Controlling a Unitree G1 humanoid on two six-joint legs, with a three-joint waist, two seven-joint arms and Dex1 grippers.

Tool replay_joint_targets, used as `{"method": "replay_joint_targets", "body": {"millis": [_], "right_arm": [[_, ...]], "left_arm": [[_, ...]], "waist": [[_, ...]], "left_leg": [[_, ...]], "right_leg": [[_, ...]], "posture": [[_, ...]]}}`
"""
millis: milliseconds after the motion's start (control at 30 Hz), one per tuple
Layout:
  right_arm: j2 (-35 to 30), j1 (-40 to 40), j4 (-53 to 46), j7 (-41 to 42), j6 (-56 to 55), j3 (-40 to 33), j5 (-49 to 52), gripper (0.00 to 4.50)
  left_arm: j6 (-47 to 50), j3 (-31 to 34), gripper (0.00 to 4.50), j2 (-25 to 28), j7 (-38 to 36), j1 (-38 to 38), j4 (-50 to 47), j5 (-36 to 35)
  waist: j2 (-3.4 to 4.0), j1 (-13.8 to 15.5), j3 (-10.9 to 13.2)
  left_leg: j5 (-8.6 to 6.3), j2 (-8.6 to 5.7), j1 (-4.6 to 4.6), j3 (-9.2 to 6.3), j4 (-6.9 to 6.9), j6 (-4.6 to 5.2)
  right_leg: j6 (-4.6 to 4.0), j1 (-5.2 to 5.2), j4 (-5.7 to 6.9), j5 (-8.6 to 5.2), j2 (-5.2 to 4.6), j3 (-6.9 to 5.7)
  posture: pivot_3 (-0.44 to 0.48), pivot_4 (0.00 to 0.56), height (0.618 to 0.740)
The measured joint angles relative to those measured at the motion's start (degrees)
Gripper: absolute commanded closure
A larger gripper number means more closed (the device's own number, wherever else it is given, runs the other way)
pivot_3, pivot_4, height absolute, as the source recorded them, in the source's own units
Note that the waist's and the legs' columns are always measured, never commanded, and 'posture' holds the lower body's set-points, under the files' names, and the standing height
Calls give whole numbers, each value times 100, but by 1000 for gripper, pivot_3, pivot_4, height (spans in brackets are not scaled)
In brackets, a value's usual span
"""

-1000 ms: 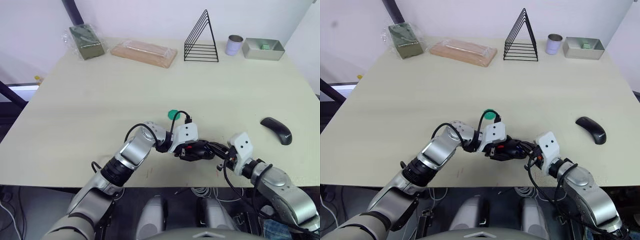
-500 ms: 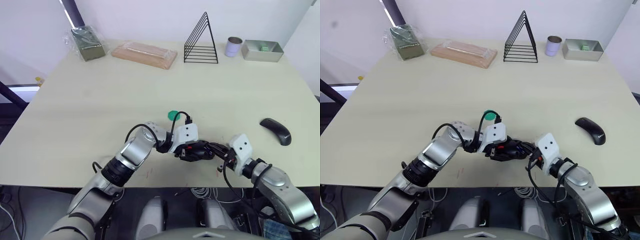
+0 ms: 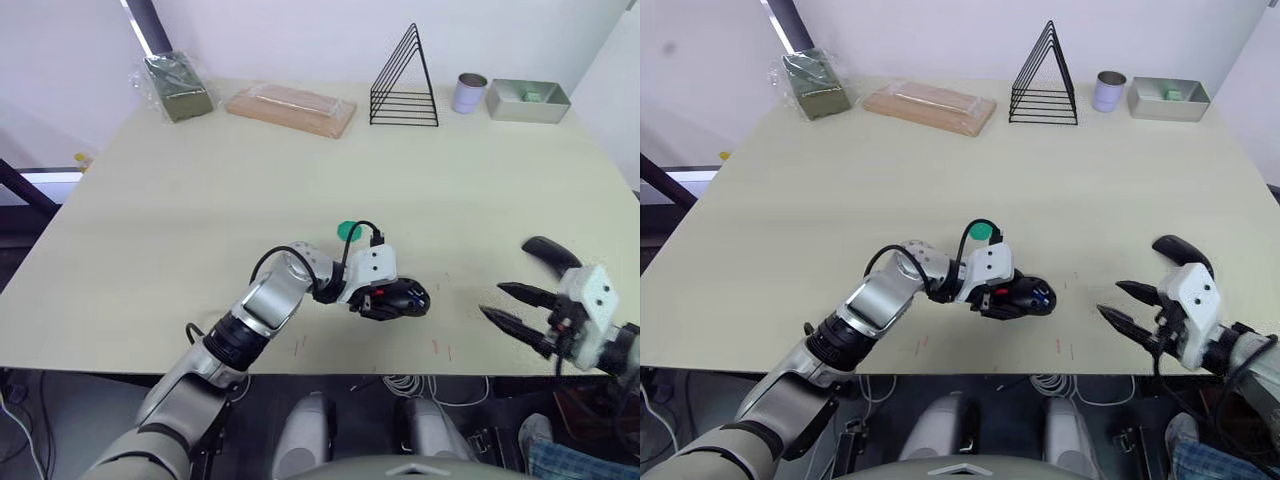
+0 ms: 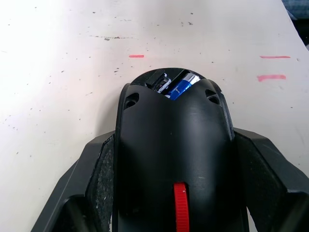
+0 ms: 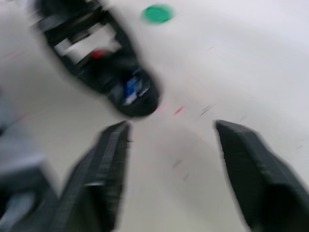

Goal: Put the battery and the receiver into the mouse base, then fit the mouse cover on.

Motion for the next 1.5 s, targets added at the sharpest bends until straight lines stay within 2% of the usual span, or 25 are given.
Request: {"method": "replay_joint_targets", "body": {"millis": [133,167,200,267,433,633,900,1000,1133,1200,1300,1367,1500], "right_arm": [[-5,177,-54,313,-92,-152,60,23],[-5,183,-63,333,-92,-169,66,2],[-4,188,-71,346,-92,-190,76,0],[3,203,-121,375,-94,-300,108,0],[353,378,-256,85,-69,-303,167,0],[628,617,-435,-588,211,-429,167,0],[273,333,-416,-1128,641,-621,-55,0],[107,30,100,-1215,1071,-787,33,0],[-793,-401,873,-970,1998,-1193,376,0],[-1078,-492,1195,-809,2126,-1239,374,0],[-1526,-870,1918,-519,2261,-1182,313,0],[-1728,-1394,2567,-376,2198,-1001,190,0],[-1765,-1936,3209,-244,1900,-492,-64,0]], "left_arm": [[-3,11,1610,-1,-7,-1,14,-5],[-5,11,1110,-2,-9,-1,14,-7],[-5,11,242,-1,-16,-1,17,-11],[-9,11,51,16,-59,-1,40,-25],[212,575,51,63,-134,161,-324,-658],[586,1619,51,727,-296,887,-1117,-1577],[433,2669,51,1234,-523,1969,-1663,-2523],[107,3039,51,921,-553,2245,-1644,-2983],[-400,3425,51,874,-685,2714,-1600,-3260],[-565,3530,51,804,-674,2863,-1619,-3331],[-579,3619,51,855,-706,3088,-1755,-3571],[-605,3742,51,980,-964,3253,-1843,-3887],[-797,3929,51,1158,-1416,3448,-1886,-4163]], "waist": [[1,-7,0],[1,-7,0],[1,-6,0],[1,-3,0],[1,-10,0],[6,-17,-3],[6,-15,-3],[5,13,-2],[5,-14,-2],[5,-6,-2],[4,-10,-2],[4,-22,-2],[13,-14,-1]], "left_leg": [[0,0,1,0,0,0],[0,0,1,0,0,0],[0,0,0,0,0,0],[0,0,0,0,0,0],[0,2,0,-4,0,0],[0,5,2,0,0,-1],[0,2,5,0,-1,-2],[0,-2,4,5,7,-1],[0,-2,7,8,1,-1],[0,-1,7,6,0,-1],[0,-1,7,9,3,-1],[0,-1,9,11,2,-1],[0,0,8,12,0,-1]], "right_leg": [[0,0,1,0,0,1],[0,0,1,0,0,1],[0,0,0,0,0,1],[0,0,0,0,0,2],[-1,-1,1,-1,-1,0],[-11,-2,2,-7,-2,1],[-24,2,1,-15,-6,-3],[-23,5,0,-14,-13,-2],[-24,6,-3,-13,-13,3],[-24,6,-3,-13,-11,1],[-24,6,-2,-13,-11,2],[-24,6,-2,-13,-11,4],[-24,4,-3,-13,-9,5]], "posture": [[0,150,740],[0,150,740],[0,150,740],[0,150,740],[0,150,740],[0,150,740],[0,150,740],[0,150,740],[0,150,740],[0,150,740],[0,150,740],[0,150,740],[0,150,740]]}}
